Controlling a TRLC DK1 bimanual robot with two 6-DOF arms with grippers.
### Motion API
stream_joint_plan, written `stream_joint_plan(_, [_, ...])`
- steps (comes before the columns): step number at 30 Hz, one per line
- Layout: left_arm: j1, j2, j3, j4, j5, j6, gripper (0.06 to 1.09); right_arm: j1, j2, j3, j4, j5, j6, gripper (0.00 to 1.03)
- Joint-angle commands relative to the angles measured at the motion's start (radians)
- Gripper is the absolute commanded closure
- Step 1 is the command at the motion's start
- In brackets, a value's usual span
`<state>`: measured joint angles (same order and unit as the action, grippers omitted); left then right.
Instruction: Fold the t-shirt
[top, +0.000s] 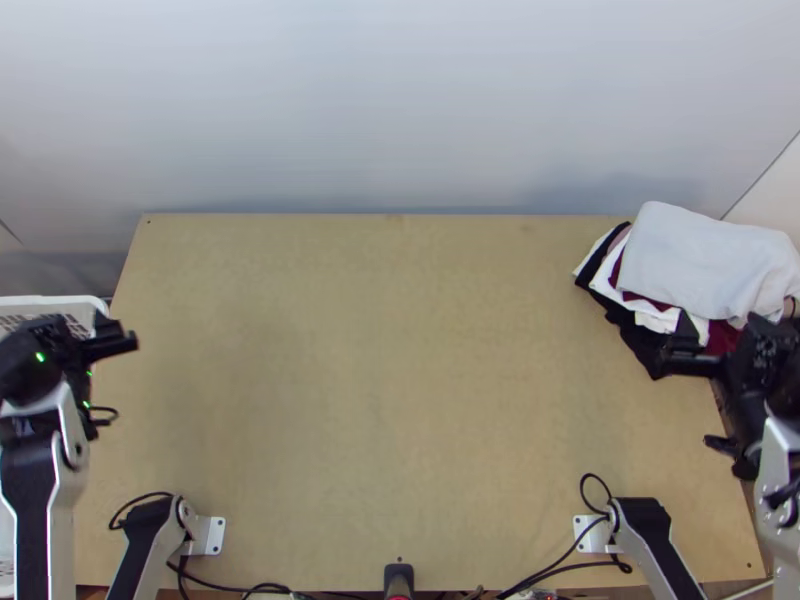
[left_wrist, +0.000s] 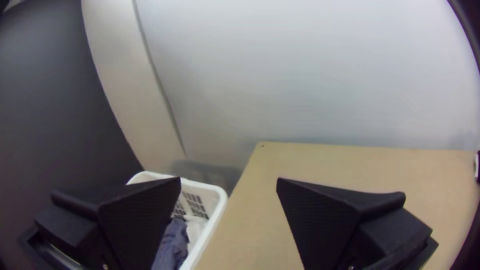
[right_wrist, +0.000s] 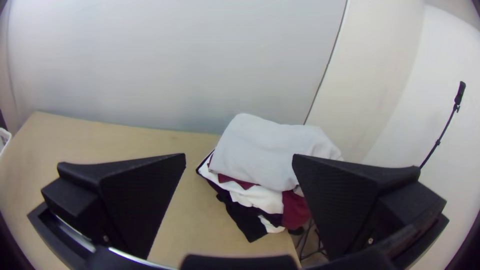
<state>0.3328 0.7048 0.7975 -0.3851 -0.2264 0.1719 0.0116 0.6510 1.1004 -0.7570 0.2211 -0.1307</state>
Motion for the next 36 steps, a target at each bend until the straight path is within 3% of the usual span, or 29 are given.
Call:
stream_joint_plan(1, [0.374, 0.206, 0.058, 0.028, 0.183, 0.239, 0.15, 0.013, 0.173, 0.216, -0.157, -0.066, 0.011, 0.04])
stream_joint_plan(5, [0.588, 0.361, 0.131, -0.043, 0.328, 0.419, 0.16, 0.08, 0.262, 0.319, -0.248, -0.065, -0.033, 0.1])
stream_joint_plan(8, [0.692, 0.498, 0.147, -0.014, 0.358, 0.548, 0.29, 0.122, 0.282, 0.354, -0.252, -0.06, -0.049, 0.07])
stream_joint_plan(13, [0.828, 0.726, 0.223, 0.009, 0.386, 0.635, 0.3, 0.153, 0.323, 0.378, -0.255, -0.065, -0.05, 0.07])
stream_joint_plan(22, [0.865, 0.961, 0.304, 0.014, 0.389, 0.696, 0.3, 0.232, 0.383, 0.349, -0.298, -0.097, -0.041, 0.07])
stream_joint_plan(28, [0.862, 1.233, 0.522, -0.144, 0.383, 0.66, 0.36, 0.251, 0.398, 0.348, -0.308, -0.106, -0.032, 0.07])
stream_joint_plan(31, [0.858, 1.328, 0.542, -0.144, 0.381, 0.656, 0.46, 0.249, 0.398, 0.339, -0.308, -0.106, -0.032, 0.07])
stream_joint_plan(36, [0.85, 1.447, 0.554, -0.074, 0.358, 0.641, 0.46, 0.24, 0.403, 0.325, -0.308, -0.106, -0.032, 0.06])
